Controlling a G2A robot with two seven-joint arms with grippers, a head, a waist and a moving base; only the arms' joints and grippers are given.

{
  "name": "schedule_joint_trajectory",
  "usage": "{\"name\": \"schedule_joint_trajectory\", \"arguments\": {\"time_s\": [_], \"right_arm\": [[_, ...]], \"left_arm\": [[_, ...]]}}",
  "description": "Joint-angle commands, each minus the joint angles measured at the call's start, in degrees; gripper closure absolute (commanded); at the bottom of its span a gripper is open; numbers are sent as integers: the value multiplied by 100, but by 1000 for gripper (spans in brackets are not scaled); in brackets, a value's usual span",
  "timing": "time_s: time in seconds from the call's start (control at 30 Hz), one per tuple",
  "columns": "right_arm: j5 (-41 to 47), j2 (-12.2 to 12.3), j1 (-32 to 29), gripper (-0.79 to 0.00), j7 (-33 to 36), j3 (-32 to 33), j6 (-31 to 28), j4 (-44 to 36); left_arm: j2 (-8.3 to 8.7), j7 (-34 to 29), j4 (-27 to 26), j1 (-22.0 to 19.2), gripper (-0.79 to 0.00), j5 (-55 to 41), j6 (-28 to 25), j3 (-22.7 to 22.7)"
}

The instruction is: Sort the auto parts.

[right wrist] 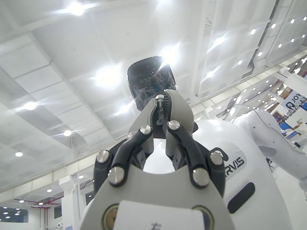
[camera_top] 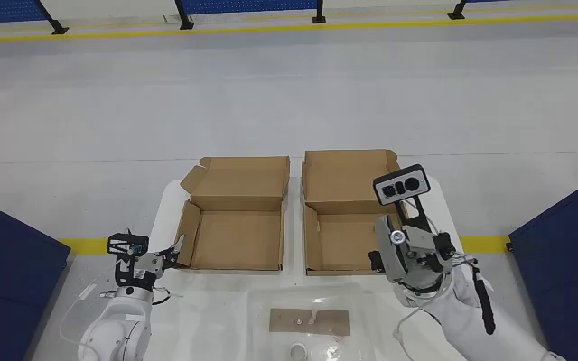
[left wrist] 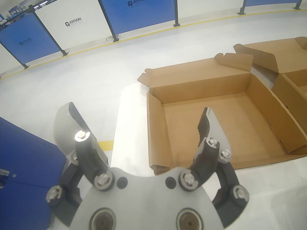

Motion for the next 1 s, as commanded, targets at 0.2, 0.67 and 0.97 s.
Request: {"name": "schedule_joint_trajectory", "arguments": {"time_s": [0.2, 0.67, 0.97], "right_arm": [[-437, -118, -60, 0, -132, 144, 100, 81], [-1322, -262, -269, 0, -489, 406, 260, -84], [-794, -397, -353, 0, -207, 497, 380, -26]], "left_arm": [[0, 0, 0, 0, -785, 0, 0, 0], [0, 0, 0, 0, -785, 0, 0, 0], [0, 0, 0, 0, -785, 0, 0, 0]]}}
